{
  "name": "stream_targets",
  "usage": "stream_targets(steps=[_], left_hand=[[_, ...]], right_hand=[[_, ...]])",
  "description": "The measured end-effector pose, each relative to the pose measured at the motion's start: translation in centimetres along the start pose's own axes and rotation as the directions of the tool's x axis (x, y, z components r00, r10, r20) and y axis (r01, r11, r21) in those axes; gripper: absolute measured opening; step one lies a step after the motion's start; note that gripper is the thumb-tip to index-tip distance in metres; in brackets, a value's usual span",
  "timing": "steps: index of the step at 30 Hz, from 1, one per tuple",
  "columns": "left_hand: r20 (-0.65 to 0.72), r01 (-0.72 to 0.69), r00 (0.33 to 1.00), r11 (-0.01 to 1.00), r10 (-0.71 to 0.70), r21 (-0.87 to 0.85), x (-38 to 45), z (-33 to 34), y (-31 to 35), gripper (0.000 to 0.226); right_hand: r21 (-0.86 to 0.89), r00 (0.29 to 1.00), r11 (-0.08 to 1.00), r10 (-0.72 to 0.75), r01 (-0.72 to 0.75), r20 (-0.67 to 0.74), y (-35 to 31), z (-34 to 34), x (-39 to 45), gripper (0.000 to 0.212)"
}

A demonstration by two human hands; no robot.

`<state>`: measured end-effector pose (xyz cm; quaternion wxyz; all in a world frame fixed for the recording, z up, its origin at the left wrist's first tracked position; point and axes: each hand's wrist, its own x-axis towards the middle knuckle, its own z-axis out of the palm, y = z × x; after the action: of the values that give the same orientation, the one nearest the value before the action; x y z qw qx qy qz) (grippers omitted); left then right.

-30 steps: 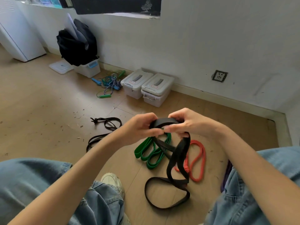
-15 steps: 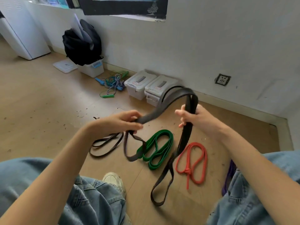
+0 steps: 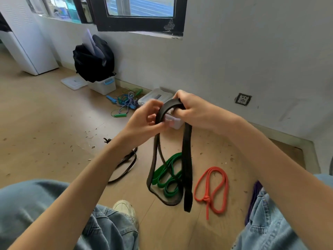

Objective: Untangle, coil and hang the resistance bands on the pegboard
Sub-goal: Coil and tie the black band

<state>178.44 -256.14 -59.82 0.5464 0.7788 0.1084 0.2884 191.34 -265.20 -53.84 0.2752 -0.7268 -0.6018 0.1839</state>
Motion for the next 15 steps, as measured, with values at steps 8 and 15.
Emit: stream_targets(steps=[8, 15], left_hand=[[0.056, -0.185, 0.983, 0.908, 0.177, 0.376, 2.3, -0.6, 1.4, 0.013], [0.066, -0.033, 0.998, 0.988, 0.023, 0.152, 2.0, -1.2, 1.6, 0.015]], right_hand=[[0.06, 0.999, 0.998, 0.004, -0.006, 0.035, 2.3, -1.5, -0.5, 0.006], [-0.025, 0.998, 0.998, -0.052, 0.053, 0.033, 4.6, -0.8, -0.5, 0.011]])
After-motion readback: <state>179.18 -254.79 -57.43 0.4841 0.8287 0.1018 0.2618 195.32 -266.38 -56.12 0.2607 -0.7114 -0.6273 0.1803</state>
